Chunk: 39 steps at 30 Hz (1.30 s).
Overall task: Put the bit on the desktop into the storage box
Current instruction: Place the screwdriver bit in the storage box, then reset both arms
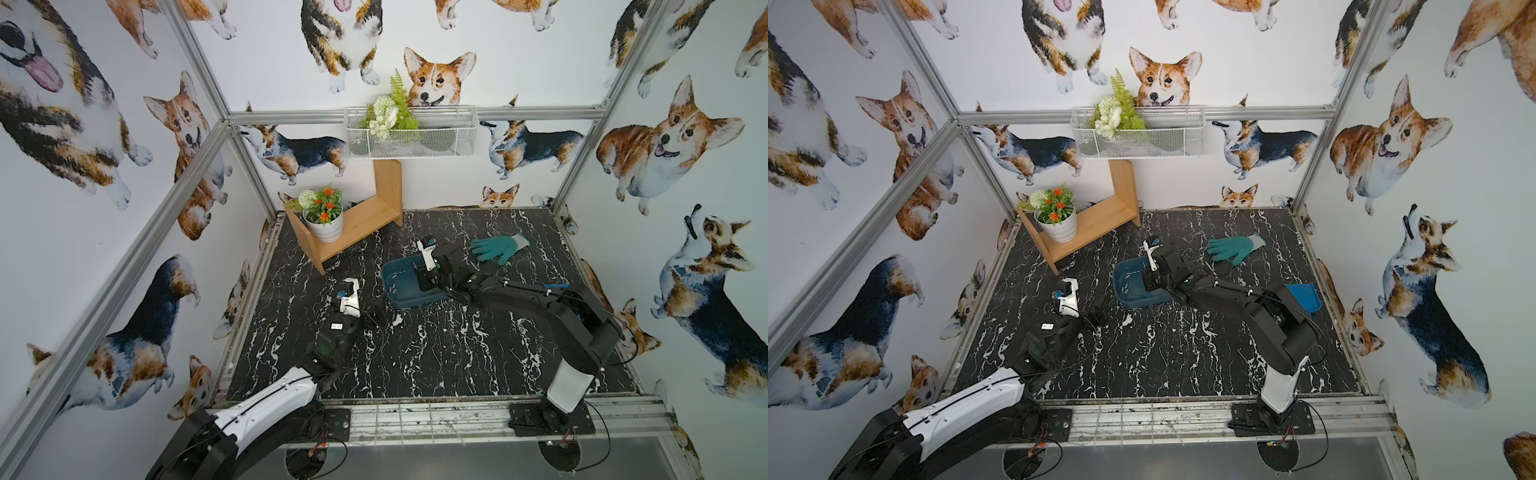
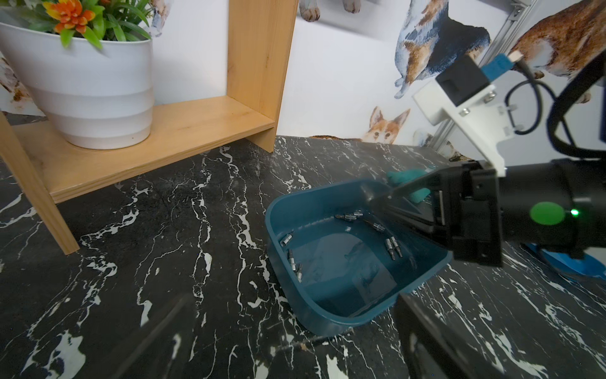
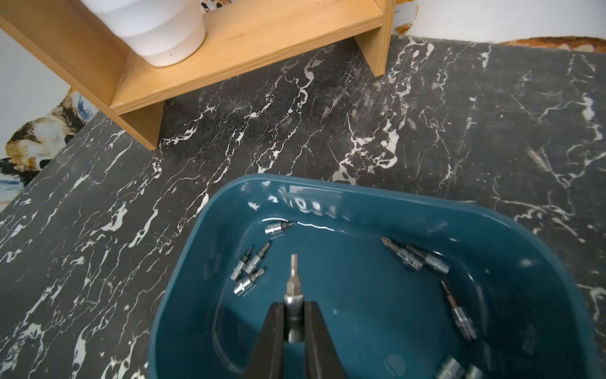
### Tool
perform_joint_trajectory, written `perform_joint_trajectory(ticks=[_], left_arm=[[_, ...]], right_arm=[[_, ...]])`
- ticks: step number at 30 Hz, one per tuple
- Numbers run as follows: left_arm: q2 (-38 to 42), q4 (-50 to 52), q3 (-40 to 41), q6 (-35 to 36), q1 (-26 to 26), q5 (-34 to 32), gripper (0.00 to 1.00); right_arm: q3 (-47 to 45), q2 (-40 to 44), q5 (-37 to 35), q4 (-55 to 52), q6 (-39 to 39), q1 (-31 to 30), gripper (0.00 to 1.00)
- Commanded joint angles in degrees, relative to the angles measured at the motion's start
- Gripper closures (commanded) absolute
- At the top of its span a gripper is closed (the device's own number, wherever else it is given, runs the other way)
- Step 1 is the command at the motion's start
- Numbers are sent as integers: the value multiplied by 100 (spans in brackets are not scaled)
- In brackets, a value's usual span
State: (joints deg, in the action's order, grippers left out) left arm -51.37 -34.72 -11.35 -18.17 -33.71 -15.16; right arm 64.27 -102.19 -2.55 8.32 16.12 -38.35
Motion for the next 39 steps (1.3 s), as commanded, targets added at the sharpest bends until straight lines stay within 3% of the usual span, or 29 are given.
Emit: perform_joint_trajectory(ticks=[1, 3, 4, 10, 12, 13, 14, 19, 26, 32, 35, 39], left_arm=[[74, -75, 49, 68, 5, -91, 0], [123, -68, 53, 112, 5, -94, 0], [160, -115, 80, 149, 5, -40, 0], [463, -335, 272, 396, 5, 62, 0], [567, -319, 300, 480, 5, 6, 0], [614, -310, 305, 503, 5, -49, 0], [644, -358, 331, 607, 5, -57, 0], [770, -286, 202, 837, 5, -383, 0], [1087, -243, 112, 1034, 5, -953, 0], [1205, -18, -71, 1339, 5, -1479, 0], [1136, -19, -120, 1591, 21, -1720, 0], [959, -77, -131, 1843, 271, -1641, 0]], right_arm=[[155, -136, 71, 350, 84, 11, 78], [142, -96, 27, 364, 80, 19, 53], [115, -53, 26, 357, 60, 20, 48], [-405, 630, -160, 430, -86, 29, 38], [-702, 972, -270, 539, -143, 38, 29], [-881, 1180, -329, 596, -171, 38, 21], [-1065, 1399, -403, 654, -196, 46, 1], [-1937, 2453, -816, 894, -277, 97, 0], [-3214, 4177, -2108, 1261, -477, 158, 0], [-4438, 5379, -2621, 2433, -1366, 196, 0], [-4778, 5755, -3228, 2577, -1274, 233, 0], [-5054, 6255, -3055, 2510, -1277, 596, 0]])
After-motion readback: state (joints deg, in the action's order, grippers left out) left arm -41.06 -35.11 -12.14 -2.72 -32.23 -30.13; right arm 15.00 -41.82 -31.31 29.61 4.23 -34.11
